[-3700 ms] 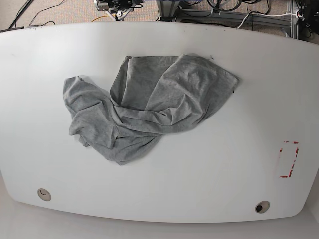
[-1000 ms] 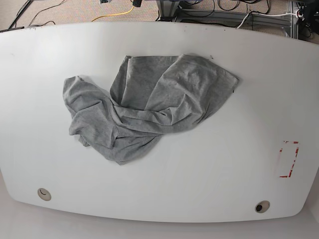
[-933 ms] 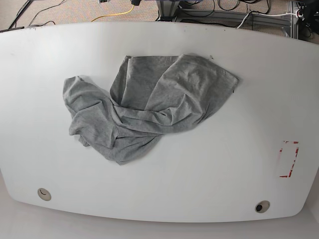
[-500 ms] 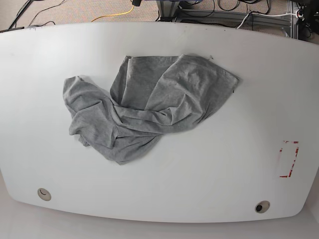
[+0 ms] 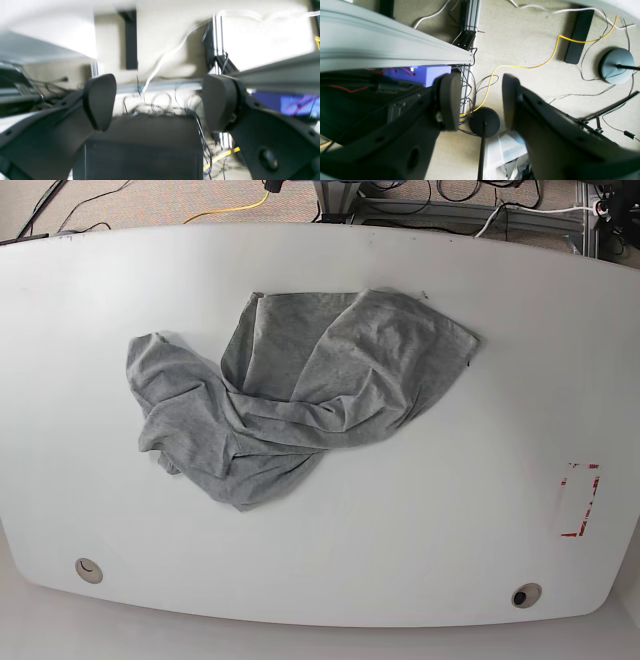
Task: Layout the t-shirt on the table in an organized manner, then fold the t-shirt properly
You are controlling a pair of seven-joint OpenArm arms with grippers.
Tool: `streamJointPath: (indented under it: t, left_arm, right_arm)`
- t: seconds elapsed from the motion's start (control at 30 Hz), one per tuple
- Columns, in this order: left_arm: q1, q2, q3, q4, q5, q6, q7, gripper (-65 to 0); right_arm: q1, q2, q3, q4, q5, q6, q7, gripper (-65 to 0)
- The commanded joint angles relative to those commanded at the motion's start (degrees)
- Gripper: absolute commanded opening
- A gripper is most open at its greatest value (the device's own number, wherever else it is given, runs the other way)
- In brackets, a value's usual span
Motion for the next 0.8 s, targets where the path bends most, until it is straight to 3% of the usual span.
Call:
streamJointPath:
  t: [0.3,0.8]
  left_arm:
    - [-1.3,0.1,-1.6,3.1,-0.1,0.0,0.0,-13.8]
    - [-12.3,-0.2,-2.4,3.2,0.2,-0.1,0.0,-13.8]
  right_arm:
    - [4.0,0.0,0.0,0.4,0.0,0.0,0.3,-39.5]
    - [13.2,0.0,0.0,0.7,-0.3,0.0,0.3,-39.5]
